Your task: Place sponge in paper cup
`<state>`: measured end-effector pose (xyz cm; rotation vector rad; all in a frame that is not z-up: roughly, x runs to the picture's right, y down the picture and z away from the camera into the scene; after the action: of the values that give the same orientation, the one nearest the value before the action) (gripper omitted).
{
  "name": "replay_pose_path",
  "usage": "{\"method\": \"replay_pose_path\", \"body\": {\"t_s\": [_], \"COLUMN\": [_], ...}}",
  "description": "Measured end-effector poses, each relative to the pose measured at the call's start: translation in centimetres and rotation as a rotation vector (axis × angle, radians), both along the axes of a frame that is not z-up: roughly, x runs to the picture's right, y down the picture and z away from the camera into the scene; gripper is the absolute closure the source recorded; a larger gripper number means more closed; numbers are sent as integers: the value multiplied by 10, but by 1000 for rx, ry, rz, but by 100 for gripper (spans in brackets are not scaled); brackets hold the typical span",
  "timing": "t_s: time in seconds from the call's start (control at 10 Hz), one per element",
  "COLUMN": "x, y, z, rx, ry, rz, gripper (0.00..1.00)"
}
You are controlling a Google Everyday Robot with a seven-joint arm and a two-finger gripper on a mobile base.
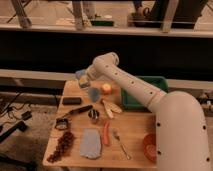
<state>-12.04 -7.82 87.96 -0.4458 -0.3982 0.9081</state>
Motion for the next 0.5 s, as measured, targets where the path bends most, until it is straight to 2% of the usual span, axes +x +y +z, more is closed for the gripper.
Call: {"method": "replay_pose_path", "body": {"t_s": [0.5], "x": [-5], "y": [-16], "z": [11], "rx": [33], "ry": [-6], "rz": [-20], "gripper": [87]}}
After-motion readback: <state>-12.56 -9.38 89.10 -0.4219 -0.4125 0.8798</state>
